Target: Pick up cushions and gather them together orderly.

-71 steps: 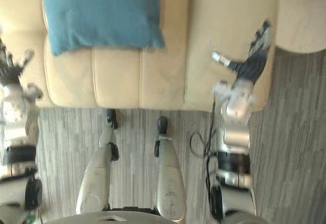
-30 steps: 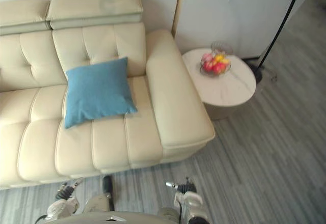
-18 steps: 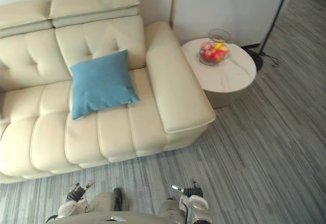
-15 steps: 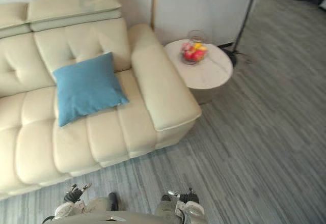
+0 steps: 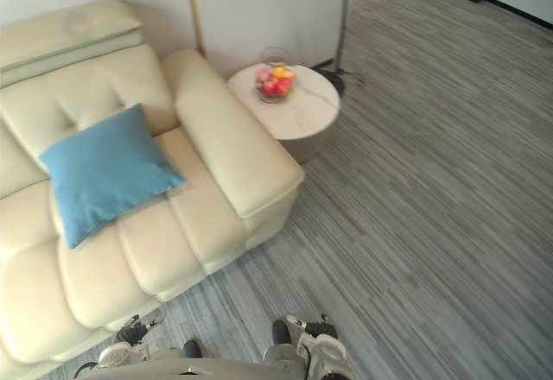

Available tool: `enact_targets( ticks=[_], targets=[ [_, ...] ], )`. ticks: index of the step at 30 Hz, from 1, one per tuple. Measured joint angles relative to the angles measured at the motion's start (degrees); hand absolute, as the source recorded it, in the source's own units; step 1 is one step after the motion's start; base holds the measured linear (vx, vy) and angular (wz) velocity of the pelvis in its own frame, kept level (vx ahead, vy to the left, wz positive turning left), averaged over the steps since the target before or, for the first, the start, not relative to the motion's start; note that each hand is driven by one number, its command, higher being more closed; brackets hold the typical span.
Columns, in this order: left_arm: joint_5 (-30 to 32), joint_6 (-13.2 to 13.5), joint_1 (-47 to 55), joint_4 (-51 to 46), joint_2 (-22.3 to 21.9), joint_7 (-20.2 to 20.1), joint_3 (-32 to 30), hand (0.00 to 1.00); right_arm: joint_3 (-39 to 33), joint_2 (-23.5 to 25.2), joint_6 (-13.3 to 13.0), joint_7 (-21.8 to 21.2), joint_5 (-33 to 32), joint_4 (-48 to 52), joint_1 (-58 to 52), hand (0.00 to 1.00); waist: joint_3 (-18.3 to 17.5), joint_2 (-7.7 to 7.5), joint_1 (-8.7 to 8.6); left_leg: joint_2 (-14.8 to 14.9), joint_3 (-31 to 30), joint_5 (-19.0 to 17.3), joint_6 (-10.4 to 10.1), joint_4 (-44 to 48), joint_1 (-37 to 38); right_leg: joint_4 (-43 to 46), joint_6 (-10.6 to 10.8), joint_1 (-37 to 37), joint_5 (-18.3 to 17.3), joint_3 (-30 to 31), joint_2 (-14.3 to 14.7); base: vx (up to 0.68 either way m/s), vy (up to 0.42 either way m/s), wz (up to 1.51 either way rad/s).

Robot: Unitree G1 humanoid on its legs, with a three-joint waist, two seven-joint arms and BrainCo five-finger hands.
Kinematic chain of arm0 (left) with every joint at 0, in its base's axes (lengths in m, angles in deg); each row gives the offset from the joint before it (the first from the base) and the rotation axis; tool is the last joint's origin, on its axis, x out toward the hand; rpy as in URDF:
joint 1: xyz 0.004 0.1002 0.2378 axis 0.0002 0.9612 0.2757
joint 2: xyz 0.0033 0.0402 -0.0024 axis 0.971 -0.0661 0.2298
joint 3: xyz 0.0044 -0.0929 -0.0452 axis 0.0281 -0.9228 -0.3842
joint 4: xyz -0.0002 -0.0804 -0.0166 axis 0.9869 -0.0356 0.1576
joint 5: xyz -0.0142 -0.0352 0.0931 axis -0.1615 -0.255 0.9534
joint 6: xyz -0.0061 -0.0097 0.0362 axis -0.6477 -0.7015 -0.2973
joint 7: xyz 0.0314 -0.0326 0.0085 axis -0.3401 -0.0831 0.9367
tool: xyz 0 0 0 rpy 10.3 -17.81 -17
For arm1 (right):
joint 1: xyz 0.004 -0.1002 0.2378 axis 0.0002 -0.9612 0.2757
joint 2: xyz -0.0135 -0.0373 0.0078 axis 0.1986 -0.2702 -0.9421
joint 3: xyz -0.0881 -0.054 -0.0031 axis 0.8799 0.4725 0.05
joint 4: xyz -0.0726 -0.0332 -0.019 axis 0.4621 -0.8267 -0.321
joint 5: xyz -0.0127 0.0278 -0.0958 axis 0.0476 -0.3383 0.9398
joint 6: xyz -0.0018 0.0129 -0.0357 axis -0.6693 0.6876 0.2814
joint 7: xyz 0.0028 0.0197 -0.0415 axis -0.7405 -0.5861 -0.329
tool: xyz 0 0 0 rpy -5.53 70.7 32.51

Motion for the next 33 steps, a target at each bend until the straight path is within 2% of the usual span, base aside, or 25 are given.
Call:
enact_targets(
  ticks=[1, 2, 3, 4, 5, 6, 7, 9, 10, 11, 12, 13, 14, 15, 17, 18, 20, 21, 23, 25, 26, 27, 29, 31, 33],
  targets=[
    [0.0, 0.0, -0.1, 0.0, -0.1, 0.0, -0.2, 0.00, 0.4, 0.1, 0.0, 0.0, 0.0, 0.0, 0.5, 0.00, 0.3, 0.64, 0.47, 1.1, 1.6, 0.2, 0.3, -0.4, 0.2, -1.2, -2.6, -0.1, 1.2, -3.2, 0.6, -0.13, -0.049, -2.47],
    [0.0, -0.1, -0.3, -0.1, 0.1, 0.0, -0.7, 0.00, 0.8, 0.3, 0.2, -0.3, 0.1, -0.1, 1.6, 0.00, 1.4, 0.60, 0.75, 2.4, 8.5, 1.3, 0.3, -0.7, 1.8, 3.7, -5.8, -1.4, -4.7, -19.1, 0.1, -0.08, -0.065, -1.78],
    [0.0, -0.2, -0.5, -0.1, 0.1, 0.0, -0.7, 0.00, 0.7, 0.0, 0.2, -0.3, 0.1, -0.1, 1.4, 0.00, 1.6, 0.97, 0.64, 2.9, 10.2, 1.4, 0.3, -0.6, 2.1, 5.0, -6.3, -2.0, -6.3, -23.8, -1.0, -0.09, -0.063, -2.03],
    [0.0, -0.2, -0.4, -0.1, 0.0, 0.0, -0.3, 0.00, 0.7, -0.9, 0.2, -0.2, 0.2, -0.1, 1.4, 0.00, 2.3, 1.92, 0.50, 3.8, 13.8, 1.6, 0.1, -0.7, 3.5, 8.5, -6.7, -2.2, -8.8, -34.6, -3.7, -0.06, -0.035, -1.32],
    [0.0, -0.2, -0.4, -0.1, 0.1, 0.0, 0.2, 0.00, 0.7, -1.1, 0.2, -0.2, 0.2, -0.1, 0.8, 0.00, 2.4, 2.12, 0.33, 4.2, 15.6, 1.6, -0.1, -0.6, 4.3, 10.2, -6.8, -1.9, -9.4, -39.2, -5.1, -0.04, -0.110, -1.57],
    [0.0, -0.2, -0.5, -0.1, 0.7, 0.0, 0.3, 0.00, 1.2, -1.2, 0.3, -0.2, 0.2, -0.2, -0.6, 0.00, 2.1, 1.31, -0.05, 3.9, 17.5, 1.1, -1.7, -0.5, 5.5, 10.1, -4.2, -1.4, -7.9, -41.5, -5.8, 0.00, -0.164, -1.24],
    [0.1, -0.2, -0.6, -0.1, 1.1, 0.0, 0.3, 0.00, 1.7, -2.0, 0.3, -0.1, 0.2, -0.4, -1.3, 0.00, 2.3, 1.68, -0.46, 4.2, 17.7, 0.5, -2.7, -0.3, 6.2, 9.2, -3.1, -1.5, -7.3, -39.5, -4.4, 0.01, -0.183, -1.05],
    [0.7, -0.2, -0.7, -0.1, 0.5, 0.0, 0.4, 0.00, 1.5, -2.9, 0.2, 0.1, 0.0, -0.3, -1.3, 0.00, 2.7, 2.84, -0.71, 5.3, 17.2, -1.8, -3.2, 0.8, 5.8, 9.4, -3.2, -2.4, -7.8, -37.2, -2.7, -0.01, -0.123, -0.91],
    [0.9, -0.2, -1.1, 0.0, -0.1, 0.0, 0.5, 0.00, 1.6, -3.6, 0.2, 0.4, -0.1, -0.1, -1.2, 0.00, 3.0, 4.07, -0.54, 7.1, 17.0, -4.0, -3.4, 3.1, 5.5, 10.1, -3.4, -2.4, -8.6, -36.8, -1.2, 0.00, -0.140, -0.96],
    [1.0, -0.2, -0.7, 0.4, -0.8, 0.0, 1.2, 0.00, 1.4, -4.2, 0.1, 0.4, -0.5, 0.6, -1.4, 0.00, 3.0, 5.39, -0.89, 9.9, 16.7, -6.1, -3.9, 7.2, 5.0, 14.6, -4.6, -3.1, -11.7, -36.8, -0.8, 0.09, -0.159, -0.62],
    [1.0, -0.2, -0.9, 0.5, -0.8, -0.1, 2.2, 0.00, 1.5, -4.5, 0.0, 0.5, -0.8, 0.7, -2.3, 0.00, 3.5, 5.24, -1.25, 11.8, 15.8, -8.0, -2.5, 13.0, 4.9, 19.0, -4.5, -3.3, -16.1, -35.9, -0.9, 0.14, -0.188, -0.38],
    [1.0, -0.2, -0.9, 0.5, -1.2, -0.1, 2.7, 0.00, 1.9, -5.1, 0.0, 0.7, -1.2, 0.1, -2.3, 0.00, 3.4, 6.26, -0.94, 14.7, 12.7, -7.2, -0.7, 20.2, 3.7, 19.9, -4.7, -2.2, -17.6, -35.0, 0.5, 0.19, -0.251, -0.40],
    [1.0, -0.2, -0.9, 0.3, -1.4, -0.1, 2.8, 0.00, 1.7, -5.0, 0.1, 0.9, -1.3, 0.2, -2.4, 0.00, 3.5, 5.55, -0.37, 16.4, 9.3, -4.4, 3.7, 27.9, 0.7, 19.2, -4.9, -0.9, -17.9, -33.6, 1.0, 0.12, -0.248, -0.52],
    [0.8, -0.1, -0.7, -0.3, -1.7, 0.0, 2.4, 0.00, 1.5, -5.0, 0.0, 1.0, -1.3, 0.4, -2.5, 0.00, 3.6, 4.71, -0.20, 15.9, 5.0, -4.8, 3.2, 31.6, -2.0, 18.1, -4.7, -0.1, -17.8, -32.1, 1.2, 0.17, -0.236, -0.68],
    [0.7, -0.1, -0.6, -1.0, -1.9, 0.0, 2.5, 0.00, 1.3, -5.2, 0.1, 1.1, -1.7, -0.2, -2.3, 0.00, 3.8, 4.98, 0.56, 10.8, -3.9, -6.8, 0.4, 32.0, -5.3, 16.4, -5.0, 1.9, -17.6, -27.8, 1.8, 0.19, -0.115, -0.84],
    [0.6, -0.1, -0.6, -1.2, -1.9, 0.0, 2.5, 0.00, 1.3, -5.1, 0.0, 1.1, -1.7, -0.8, -2.3, 0.00, 3.8, 5.03, 0.77, 9.4, -5.9, -7.0, 0.0, 31.0, -5.8, 16.1, -5.0, 2.3, -17.5, -26.8, 1.9, 0.20, -0.018, -1.07],
    [0.4, 0.1, -0.1, -2.5, -2.4, 0.0, 2.4, 0.00, 0.4, -4.1, 0.1, 1.9, -1.9, -1.8, -2.2, 0.00, 3.8, 5.11, 1.20, 4.1, -12.3, -7.1, -0.3, 22.6, -8.8, 13.7, -4.2, 4.5, -17.2, -20.7, 3.1, 0.26, 0.036, -1.25],
    [0.4, 0.1, -0.1, -2.6, -2.5, 0.0, 2.3, 0.00, 0.2, -4.0, 0.1, 2.0, -1.9, -1.8, -2.3, 0.00, 3.8, 5.16, 1.35, 3.4, -13.5, -7.0, -0.5, 20.8, -9.3, 13.4, -3.9, 4.7, -17.0, -19.7, 3.4, 0.22, 0.067, -1.19],
    [0.4, 0.2, -0.2, -3.0, -2.9, 0.0, 1.3, 0.00, -0.6, -3.8, 0.1, 2.2, -1.9, -1.9, -2.4, 0.00, 3.9, 5.15, 2.09, 0.8, -18.8, -5.5, -1.7, 12.7, -10.4, 12.8, -3.0, 5.2, -17.0, -14.8, 4.3, 0.20, 0.123, -1.27],
    [0.4, 0.2, -0.1, -2.9, -2.9, 0.0, 1.0, 0.00, -0.6, -3.7, 0.1, 2.2, -1.8, -1.9, -2.7, 0.00, 3.8, 5.40, 2.39, -0.1, -21.8, -1.7, -1.2, 7.2, -10.0, 12.8, -2.0, 5.7, -17.8, -10.1, 5.3, 0.26, 0.206, -1.43],
    [0.4, 0.2, 0.1, -2.6, -3.1, 0.0, 0.2, 0.00, -0.8, -3.5, 0.0, 2.2, -2.0, -1.8, -3.3, 0.00, 3.6, 5.61, 2.65, 0.0, -21.6, 1.6, -0.8, 7.4, -8.8, 13.1, -1.1, 6.2, -18.4, -7.5, 5.9, 0.26, 0.263, -1.36],
    [0.4, 0.2, 0.0, -2.3, -3.3, 0.0, -0.1, 0.00, -0.8, -3.0, 0.0, 2.2, -1.9, -1.7, -3.7, 0.00, 3.1, 5.70, 2.58, -0.2, -20.7, 2.7, 0.1, 8.0, -8.0, 13.4, -0.3, 6.5, -18.9, -5.5, 5.9, 0.28, 0.301, -1.16],
    [0.5, 0.2, -0.1, -2.4, -2.6, -0.1, -0.1, 0.00, -1.0, -1.6, -0.1, 2.2, -1.9, -0.5, -4.4, 0.00, 2.6, 3.47, 2.17, -1.1, -16.4, -0.4, 1.0, 9.0, -7.2, 14.9, 1.0, 5.9, -19.8, -2.5, 4.0, 0.31, 0.330, -0.85],
    [0.4, 0.1, -0.3, -2.3, -1.7, 0.0, 0.0, 0.00, -0.9, -1.1, 0.0, 2.0, -1.6, 0.1, -4.6, 0.00, 2.8, 2.40, 2.42, -1.7, -11.7, -2.9, 2.5, 10.2, -5.6, 20.2, 2.2, 3.4, -22.2, -1.9, 2.5, 0.25, 0.220, -0.93],
    [0.4, 0.0, -0.5, -2.3, -1.5, 0.0, 0.3, 0.00, -0.6, -1.2, -0.1, 2.0, -1.6, 0.5, -3.6, 0.00, 3.1, 2.21, 2.49, -1.6, -7.1, -4.3, 3.4, 11.2, -3.9, 28.3, 3.8, -1.2, -23.1, -2.8, 1.7, 0.20, 0.148, -1.02]
  ],
)
